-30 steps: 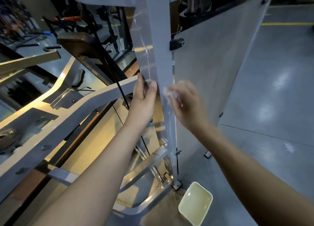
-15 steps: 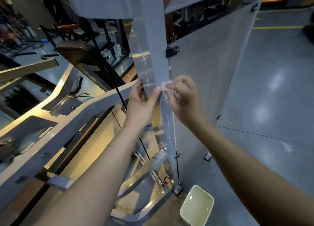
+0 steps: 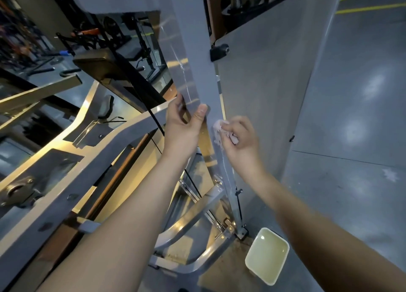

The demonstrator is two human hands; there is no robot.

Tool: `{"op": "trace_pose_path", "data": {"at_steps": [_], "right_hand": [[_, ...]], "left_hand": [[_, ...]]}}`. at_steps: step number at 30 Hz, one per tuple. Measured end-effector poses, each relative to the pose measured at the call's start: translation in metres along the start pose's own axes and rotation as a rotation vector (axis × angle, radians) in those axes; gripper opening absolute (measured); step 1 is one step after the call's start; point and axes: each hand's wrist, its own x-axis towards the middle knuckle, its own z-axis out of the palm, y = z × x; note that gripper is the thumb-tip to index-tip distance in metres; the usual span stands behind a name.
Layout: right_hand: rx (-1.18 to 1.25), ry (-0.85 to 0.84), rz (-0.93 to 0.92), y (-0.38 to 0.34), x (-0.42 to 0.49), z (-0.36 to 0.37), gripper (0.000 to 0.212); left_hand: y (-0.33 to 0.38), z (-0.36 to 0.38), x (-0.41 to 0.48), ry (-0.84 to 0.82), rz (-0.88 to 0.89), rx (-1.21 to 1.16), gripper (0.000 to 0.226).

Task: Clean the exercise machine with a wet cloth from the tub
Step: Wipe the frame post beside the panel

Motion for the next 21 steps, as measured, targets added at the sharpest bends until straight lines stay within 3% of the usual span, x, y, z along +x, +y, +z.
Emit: {"op": "trace_pose_path", "data": {"at_steps": [6,13,18,21], "right_hand": [[-0.026,-0.152,0.140,0.042,-0.051,0.009,0.013],[0.057,0.047,0.036,0.007,-0.015,0.013,0.008],[-0.048,-0.130,0.111,0.050,-0.066,0.021,0.013],[-0.005,-0.107,0.127,0.044,-0.042,0.015,0.007]], "left_hand": [[0.004,0.001,0.001,0.031,0.033,0.089,0.064],[-0.013,0.000,-0.006,0.011,-0.044,-0.004,0.091],[-0.038,0.004,0.001,-0.151,-0.123,0.061,0.104],[-0.053,0.008,0.007,-0.156,-0.155,0.081,0.108]]}}
